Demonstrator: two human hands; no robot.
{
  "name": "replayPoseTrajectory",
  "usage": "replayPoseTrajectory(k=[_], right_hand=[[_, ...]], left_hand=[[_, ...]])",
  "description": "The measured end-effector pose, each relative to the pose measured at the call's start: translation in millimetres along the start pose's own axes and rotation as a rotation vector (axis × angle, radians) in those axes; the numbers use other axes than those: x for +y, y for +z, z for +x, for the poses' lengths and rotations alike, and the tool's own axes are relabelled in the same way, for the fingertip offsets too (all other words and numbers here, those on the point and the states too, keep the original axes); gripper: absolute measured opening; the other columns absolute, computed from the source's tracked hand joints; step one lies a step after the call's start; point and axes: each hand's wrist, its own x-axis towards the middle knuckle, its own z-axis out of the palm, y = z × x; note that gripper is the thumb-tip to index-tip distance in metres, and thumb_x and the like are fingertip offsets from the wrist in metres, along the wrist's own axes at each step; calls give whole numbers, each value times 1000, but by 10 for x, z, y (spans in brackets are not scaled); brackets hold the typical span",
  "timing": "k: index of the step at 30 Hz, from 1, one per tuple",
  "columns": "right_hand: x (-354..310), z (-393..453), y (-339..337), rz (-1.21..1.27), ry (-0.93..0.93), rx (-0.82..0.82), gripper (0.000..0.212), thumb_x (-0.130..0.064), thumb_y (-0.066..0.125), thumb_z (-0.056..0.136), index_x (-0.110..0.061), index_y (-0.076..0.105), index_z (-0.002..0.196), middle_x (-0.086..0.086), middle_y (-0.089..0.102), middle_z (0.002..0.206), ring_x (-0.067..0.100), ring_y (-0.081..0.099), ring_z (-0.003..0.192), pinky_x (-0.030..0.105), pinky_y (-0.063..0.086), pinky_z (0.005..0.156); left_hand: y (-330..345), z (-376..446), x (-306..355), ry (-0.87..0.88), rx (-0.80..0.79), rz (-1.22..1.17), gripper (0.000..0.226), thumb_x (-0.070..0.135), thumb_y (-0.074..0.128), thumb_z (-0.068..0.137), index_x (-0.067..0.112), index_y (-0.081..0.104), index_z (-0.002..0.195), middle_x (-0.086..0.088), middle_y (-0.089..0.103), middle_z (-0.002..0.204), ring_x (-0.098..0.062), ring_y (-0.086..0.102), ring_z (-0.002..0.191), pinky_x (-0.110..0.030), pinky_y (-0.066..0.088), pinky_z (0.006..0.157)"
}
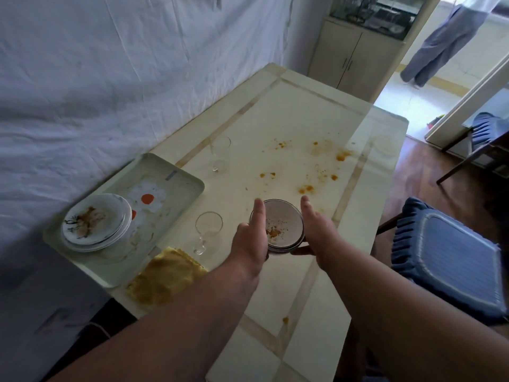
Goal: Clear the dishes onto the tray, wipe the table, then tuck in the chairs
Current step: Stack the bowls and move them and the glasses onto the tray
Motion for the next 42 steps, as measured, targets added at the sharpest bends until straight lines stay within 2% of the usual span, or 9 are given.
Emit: replayPoseTrajectory(k=[4,7,9,16,24,29,34,38,42], right_hand=[[-506,-46,122,72,-33,5,81,-84,43,99,-11,72,122,19,79,111,35,81,94,49,70,66],[-862,-57,342,113,-64,-18,82,-81,43,101,-7,72,121,19,81,108,32,84,87,42,68,61],[-1030,-44,564,110,-93,-51,80,-79,42,103,-7,72,121,19,82,108,29,84,83,40,66,61],[-1405,8,1653,-34,-168,-182,78,-81,36,103,-13,71,122,15,80,111,31,80,101,48,71,76],[-1526,246,2775,-175,-113,-250,83,-83,39,100,-11,70,126,15,77,121,31,75,111,49,67,89],[-1508,437,3426,-238,-11,-278,101,-97,37,88,-14,66,137,11,73,121,30,71,110,47,66,89],[-1485,583,3859,-251,39,-312,104,-97,37,88,-18,56,152,6,66,118,27,66,110,48,65,94],[-1454,671,4059,-285,56,-320,104,-95,36,90,-20,48,161,9,59,151,31,63,124,48,65,95],[-1452,763,4178,-294,80,-303,105,-95,36,91,-19,47,162,9,55,158,31,61,132,46,65,92]], left_hand=[[-158,-37,607,52,-60,-49,106,103,36,72,21,68,129,-6,76,120,-26,73,110,-50,59,102],[-421,31,1021,106,-75,-77,68,84,37,97,24,67,106,-3,72,108,-22,72,101,-44,59,95],[-662,125,1196,116,-66,-60,63,82,37,99,25,64,99,-4,72,107,-22,72,101,-43,61,94],[-1643,566,1525,117,38,-40,75,84,34,99,20,71,112,-8,76,104,-26,73,102,-45,60,97],[-2587,1260,1607,56,111,52,91,94,39,88,17,77,116,-23,78,95,-35,73,89,-45,56,81],[-3064,1712,1609,24,176,86,85,99,37,83,30,75,114,-14,83,98,-34,79,100,-53,61,102],[-3497,2402,1425,-44,217,181,140,119,34,37,22,74,130,-11,80,114,-32,77,104,-52,65,93],[-3682,2758,1266,-69,199,208,143,120,35,35,21,74,131,-14,76,127,-37,73,115,-56,58,102],[-3764,2991,1159,-90,204,219,141,120,36,39,20,76,129,-14,76,129,-38,71,120,-60,52,110]])
